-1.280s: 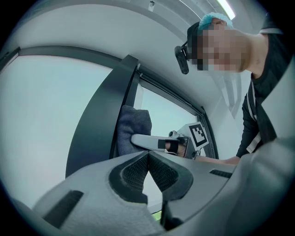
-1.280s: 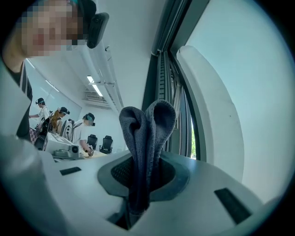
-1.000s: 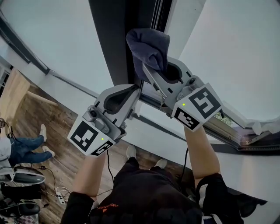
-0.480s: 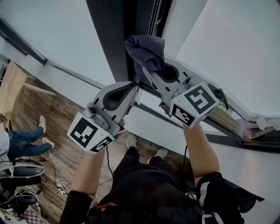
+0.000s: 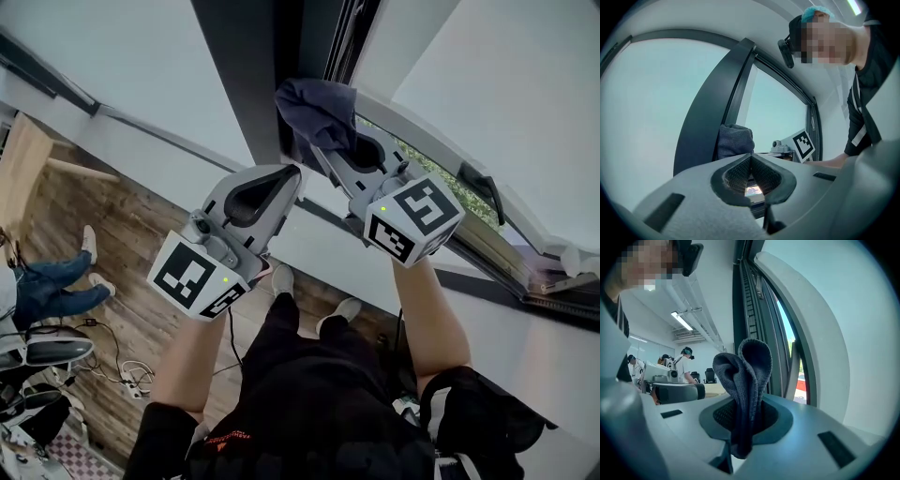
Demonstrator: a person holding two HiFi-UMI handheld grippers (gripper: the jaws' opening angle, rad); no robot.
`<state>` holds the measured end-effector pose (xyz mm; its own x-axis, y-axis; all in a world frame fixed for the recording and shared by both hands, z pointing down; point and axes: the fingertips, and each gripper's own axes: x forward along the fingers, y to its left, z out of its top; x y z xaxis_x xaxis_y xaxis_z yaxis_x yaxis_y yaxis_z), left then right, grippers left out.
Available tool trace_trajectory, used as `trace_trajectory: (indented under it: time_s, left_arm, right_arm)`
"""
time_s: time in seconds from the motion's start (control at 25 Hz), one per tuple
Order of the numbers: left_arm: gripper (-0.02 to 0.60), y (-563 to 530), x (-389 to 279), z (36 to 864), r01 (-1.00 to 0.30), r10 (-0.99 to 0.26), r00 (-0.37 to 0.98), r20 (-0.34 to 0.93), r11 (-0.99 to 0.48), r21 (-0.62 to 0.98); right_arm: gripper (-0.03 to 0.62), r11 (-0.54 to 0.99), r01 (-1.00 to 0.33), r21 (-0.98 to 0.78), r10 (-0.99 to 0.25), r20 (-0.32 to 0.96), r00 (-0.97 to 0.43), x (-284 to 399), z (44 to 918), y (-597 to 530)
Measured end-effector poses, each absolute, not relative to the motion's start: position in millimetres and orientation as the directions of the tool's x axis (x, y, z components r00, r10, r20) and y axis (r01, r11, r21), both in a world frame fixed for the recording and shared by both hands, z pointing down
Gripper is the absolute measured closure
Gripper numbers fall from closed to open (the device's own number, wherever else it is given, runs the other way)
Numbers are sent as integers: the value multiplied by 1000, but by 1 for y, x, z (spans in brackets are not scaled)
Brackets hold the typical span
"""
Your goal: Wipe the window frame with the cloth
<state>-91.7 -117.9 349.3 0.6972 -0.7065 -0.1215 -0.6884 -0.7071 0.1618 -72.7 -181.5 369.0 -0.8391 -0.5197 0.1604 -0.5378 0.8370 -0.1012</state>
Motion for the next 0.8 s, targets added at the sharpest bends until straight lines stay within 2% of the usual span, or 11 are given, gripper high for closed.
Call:
trace_trajectory:
  time_s: [0.8]
  left_arm:
    - [563, -114, -96, 431, -722, -741, 669, -54, -665, 190]
  right_arm:
    - [539, 803, -563, -196, -509, 265, -819, -79, 472, -182]
